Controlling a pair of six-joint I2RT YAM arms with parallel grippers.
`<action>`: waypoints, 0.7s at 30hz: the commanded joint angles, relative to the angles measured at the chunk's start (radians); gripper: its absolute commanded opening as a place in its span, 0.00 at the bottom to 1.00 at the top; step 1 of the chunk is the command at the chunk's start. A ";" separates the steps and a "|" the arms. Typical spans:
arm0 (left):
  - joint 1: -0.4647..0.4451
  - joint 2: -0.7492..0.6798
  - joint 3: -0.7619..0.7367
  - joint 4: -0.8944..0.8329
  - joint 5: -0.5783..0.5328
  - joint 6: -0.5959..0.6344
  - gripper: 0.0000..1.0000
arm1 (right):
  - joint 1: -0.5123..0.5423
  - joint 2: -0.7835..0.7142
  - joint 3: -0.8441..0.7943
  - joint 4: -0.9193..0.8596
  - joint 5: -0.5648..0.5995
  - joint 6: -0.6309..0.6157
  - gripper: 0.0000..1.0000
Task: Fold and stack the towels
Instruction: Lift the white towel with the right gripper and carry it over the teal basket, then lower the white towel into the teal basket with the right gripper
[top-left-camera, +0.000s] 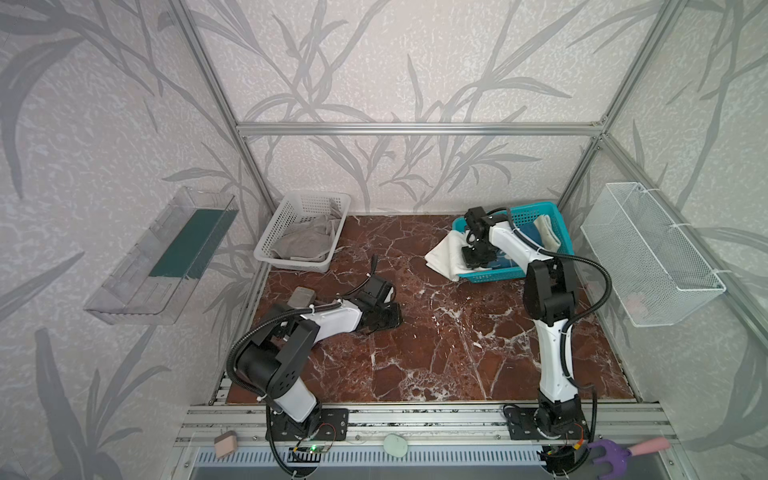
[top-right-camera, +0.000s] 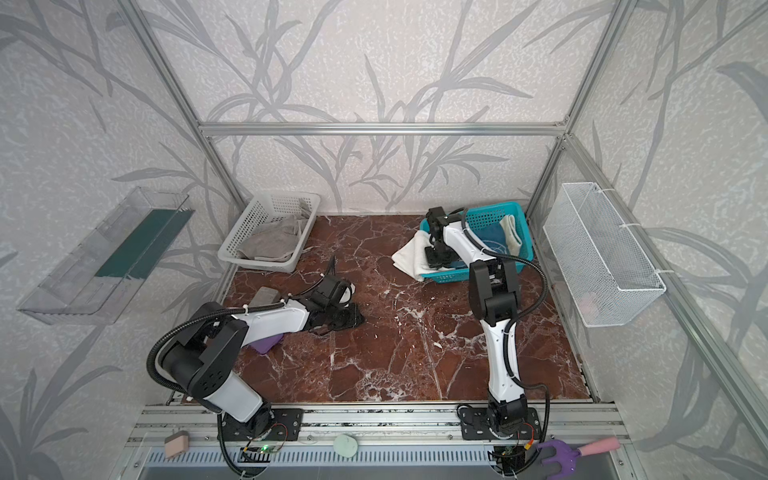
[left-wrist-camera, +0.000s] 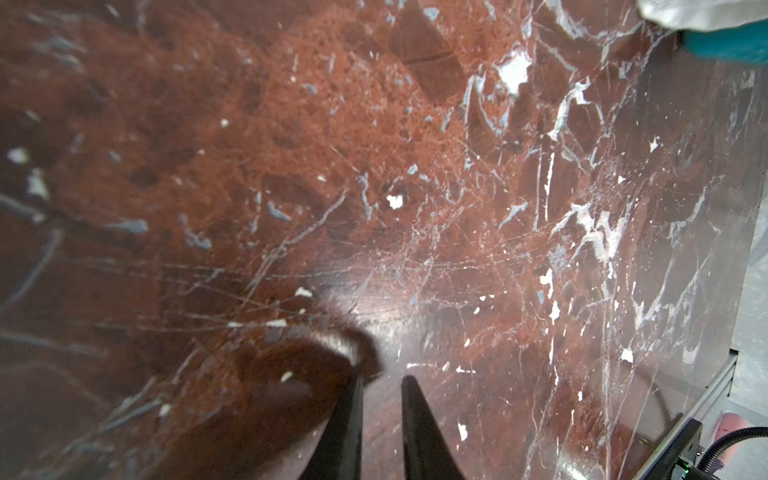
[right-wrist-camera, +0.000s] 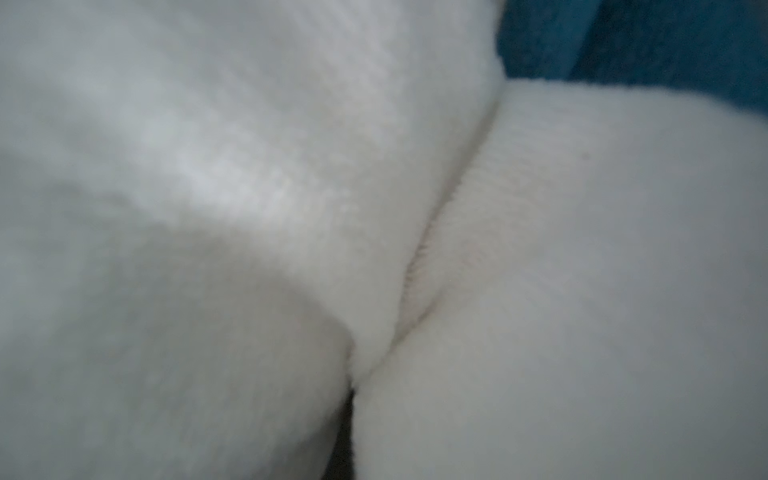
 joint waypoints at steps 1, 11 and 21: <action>0.001 -0.077 -0.008 -0.027 -0.021 0.013 0.20 | 0.092 -0.054 -0.049 0.014 -0.079 0.096 0.00; 0.030 -0.224 -0.030 -0.096 -0.059 0.049 0.20 | 0.158 -0.089 0.098 -0.048 -0.088 0.147 0.00; 0.042 -0.306 -0.059 -0.093 -0.127 0.044 0.20 | 0.145 0.033 0.764 -0.479 -0.014 0.010 0.00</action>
